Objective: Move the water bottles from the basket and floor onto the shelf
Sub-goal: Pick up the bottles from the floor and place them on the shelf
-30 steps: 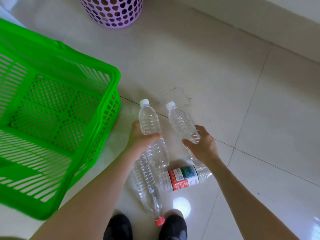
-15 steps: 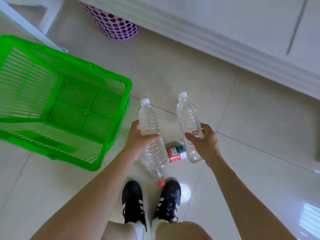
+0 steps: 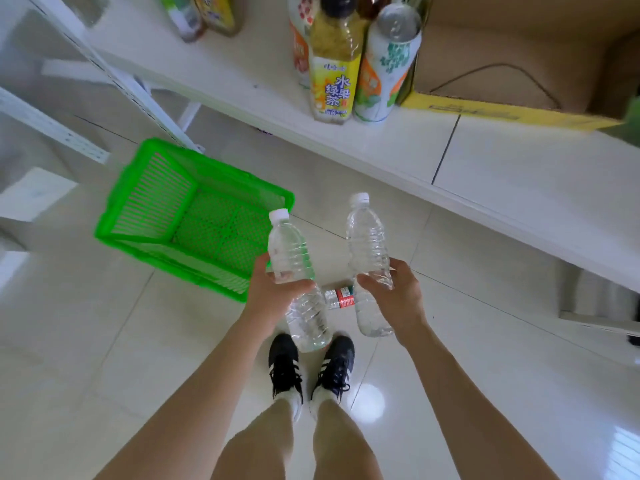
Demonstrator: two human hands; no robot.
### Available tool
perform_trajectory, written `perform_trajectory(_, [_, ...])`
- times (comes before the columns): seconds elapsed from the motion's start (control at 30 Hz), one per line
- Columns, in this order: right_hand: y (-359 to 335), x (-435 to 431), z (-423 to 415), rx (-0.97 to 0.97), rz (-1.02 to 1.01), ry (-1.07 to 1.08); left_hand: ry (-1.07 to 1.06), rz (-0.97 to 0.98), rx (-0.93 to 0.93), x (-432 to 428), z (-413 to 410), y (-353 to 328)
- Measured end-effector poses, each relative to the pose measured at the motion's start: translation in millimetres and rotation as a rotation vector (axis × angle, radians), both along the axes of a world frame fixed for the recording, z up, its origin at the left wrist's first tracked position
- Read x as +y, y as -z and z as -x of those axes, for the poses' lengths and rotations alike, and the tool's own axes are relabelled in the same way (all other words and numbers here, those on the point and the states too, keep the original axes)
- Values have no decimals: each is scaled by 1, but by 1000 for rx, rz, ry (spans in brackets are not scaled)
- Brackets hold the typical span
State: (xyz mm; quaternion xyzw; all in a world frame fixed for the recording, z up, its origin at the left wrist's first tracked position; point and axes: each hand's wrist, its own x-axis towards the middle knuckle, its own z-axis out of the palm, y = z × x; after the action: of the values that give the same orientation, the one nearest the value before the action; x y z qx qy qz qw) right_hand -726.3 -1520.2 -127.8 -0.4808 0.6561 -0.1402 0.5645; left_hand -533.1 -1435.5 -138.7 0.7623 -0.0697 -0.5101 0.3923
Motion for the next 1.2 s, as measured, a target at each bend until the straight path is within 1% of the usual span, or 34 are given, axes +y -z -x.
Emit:
perform_trajectory(0.2, [-108, 21, -3, -122, 20, 101, -102, 66, -61, 25, -1, -116])
perform_trajectory(0.3, [-159, 30, -10, -171, 36, 111, -130, 115, -90, 34, -4, -171])
perform_trajectory(0.43, [-222, 41, -27, -236, 85, 121, -123, 182, -141, 42, -16, -236])
perform_trajectory(0.57, [-276, 56, -52, -318, 174, 101, -113, 248, -176, 51, -39, -291])
perform_trajectory(0.7, [-322, 77, -80, -422, 282, 99, -105, 342, -187, 66, -70, -338])
perform_trajectory(0.83, [-360, 100, -115, -524, 335, 102, -86, 425, -211, 90, -109, -381])
perform_trajectory(0.93, [-386, 117, -143, -583, 398, 104, -36, 474, -242, 111, -139, -414])
perform_trajectory(1.07, [-416, 131, -179, -637, 454, 95, 33, 535, -291, 131, -174, -455])
perform_trajectory(1.2, [-442, 132, -208, -626, 508, 36, 82, 592, -361, 129, -204, -480])
